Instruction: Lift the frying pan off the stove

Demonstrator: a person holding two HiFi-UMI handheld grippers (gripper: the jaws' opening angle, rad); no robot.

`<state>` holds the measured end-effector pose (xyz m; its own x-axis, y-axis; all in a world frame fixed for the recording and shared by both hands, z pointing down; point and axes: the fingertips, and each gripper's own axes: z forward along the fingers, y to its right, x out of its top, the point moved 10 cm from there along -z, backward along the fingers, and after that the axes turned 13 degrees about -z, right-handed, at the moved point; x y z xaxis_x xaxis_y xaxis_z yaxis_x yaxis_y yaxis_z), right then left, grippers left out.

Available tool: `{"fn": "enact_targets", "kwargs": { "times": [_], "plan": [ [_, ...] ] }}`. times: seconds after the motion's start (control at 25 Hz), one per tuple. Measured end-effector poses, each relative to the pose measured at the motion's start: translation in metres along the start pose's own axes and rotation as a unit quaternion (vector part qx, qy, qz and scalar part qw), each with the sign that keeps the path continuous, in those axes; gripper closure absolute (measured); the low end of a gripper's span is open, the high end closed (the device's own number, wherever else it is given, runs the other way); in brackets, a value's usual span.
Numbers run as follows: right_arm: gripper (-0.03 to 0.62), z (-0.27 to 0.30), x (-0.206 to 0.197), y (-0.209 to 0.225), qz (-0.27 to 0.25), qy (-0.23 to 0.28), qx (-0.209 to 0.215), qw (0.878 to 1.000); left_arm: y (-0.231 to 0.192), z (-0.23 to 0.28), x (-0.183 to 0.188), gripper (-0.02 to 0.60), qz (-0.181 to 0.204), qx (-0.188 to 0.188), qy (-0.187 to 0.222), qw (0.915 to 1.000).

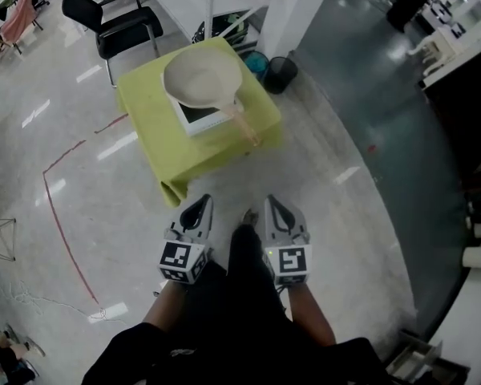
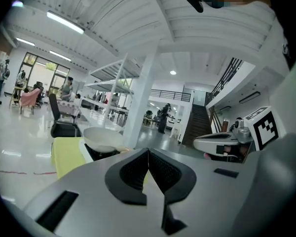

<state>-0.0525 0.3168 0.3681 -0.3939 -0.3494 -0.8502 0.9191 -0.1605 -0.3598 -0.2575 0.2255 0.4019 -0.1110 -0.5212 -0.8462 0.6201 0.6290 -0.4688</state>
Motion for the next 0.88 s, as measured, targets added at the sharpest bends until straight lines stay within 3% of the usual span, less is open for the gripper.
{"fn": "enact_targets", "kwargs": {
  "times": [0.2, 0.36, 0.64, 0.88],
  "plan": [
    [0.579, 0.038, -0.009, 0.045, 0.000, 0.009, 0.031, 0.999, -0.001, 0.048, 0.010, 0.537, -0.012, 0.024, -0.004, 0.9996],
    [0.579, 0.077, -0.014, 0.093, 0.006, 0.026, 0.071, 0.997, -0.004, 0.098, 0.016, 0.537, -0.062, 0.023, -0.013, 0.9977],
    [0.579, 0.130, -0.033, 0.166, -0.015, 0.030, 0.131, 0.991, -0.005, 0.169, 0.028, 0.537, -0.088, 0.101, -0.020, 0.9908],
    [0.579, 0.160, -0.051, 0.185, 0.006, 0.033, 0.177, 0.984, -0.001, 0.199, 0.022, 0.537, -0.093, 0.137, -0.032, 0.9856]
  ]
}}
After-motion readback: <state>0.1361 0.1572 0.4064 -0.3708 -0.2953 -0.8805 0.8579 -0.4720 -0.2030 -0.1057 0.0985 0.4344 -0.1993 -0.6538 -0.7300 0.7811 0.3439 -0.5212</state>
